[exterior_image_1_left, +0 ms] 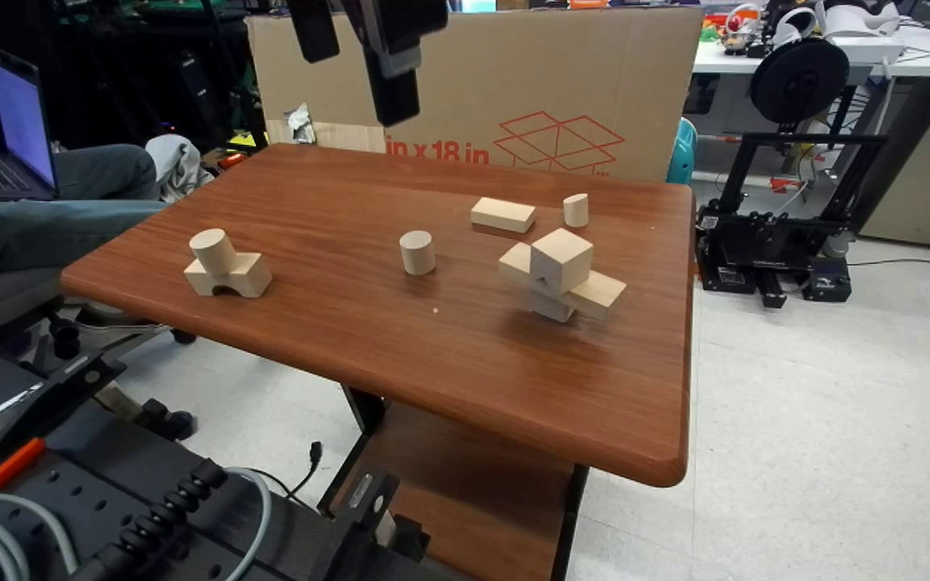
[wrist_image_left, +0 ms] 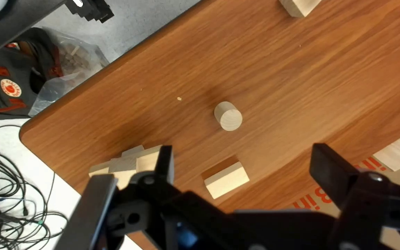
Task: Put a block on the rectangular block
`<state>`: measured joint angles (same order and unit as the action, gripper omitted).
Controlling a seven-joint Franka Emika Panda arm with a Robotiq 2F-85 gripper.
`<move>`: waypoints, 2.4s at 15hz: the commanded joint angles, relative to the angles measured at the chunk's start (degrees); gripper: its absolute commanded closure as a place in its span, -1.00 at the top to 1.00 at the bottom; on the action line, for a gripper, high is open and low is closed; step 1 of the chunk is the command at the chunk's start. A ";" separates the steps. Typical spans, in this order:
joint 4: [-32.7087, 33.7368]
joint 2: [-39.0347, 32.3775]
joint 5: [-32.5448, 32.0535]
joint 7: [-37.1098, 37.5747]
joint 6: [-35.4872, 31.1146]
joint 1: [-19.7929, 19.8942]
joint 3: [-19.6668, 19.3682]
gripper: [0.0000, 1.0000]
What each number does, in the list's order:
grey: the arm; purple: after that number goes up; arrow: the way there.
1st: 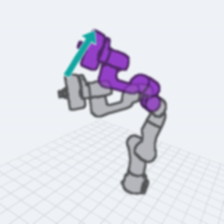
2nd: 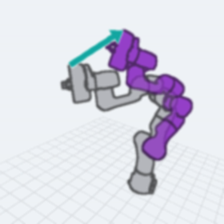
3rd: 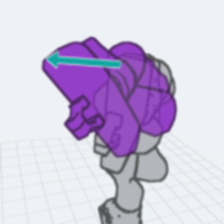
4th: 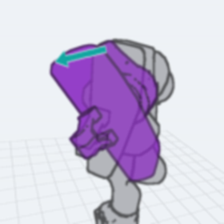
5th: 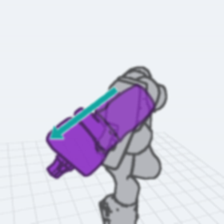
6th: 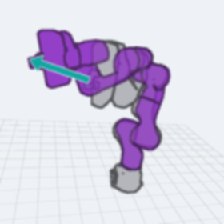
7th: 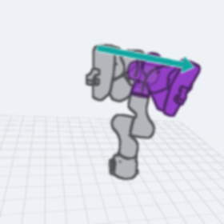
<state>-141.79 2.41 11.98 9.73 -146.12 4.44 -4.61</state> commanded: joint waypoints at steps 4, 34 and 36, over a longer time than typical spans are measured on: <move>6.33 -9.35 -0.18 0.03 -1.09 -0.39 0.50 1.00; 20.07 -28.12 -13.43 11.02 -2.18 -9.10 -2.63 -0.84; 17.50 -24.45 -12.92 13.48 -3.89 -10.01 -2.60 -0.84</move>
<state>-120.15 -27.74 -0.35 18.98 -147.37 -3.25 -6.02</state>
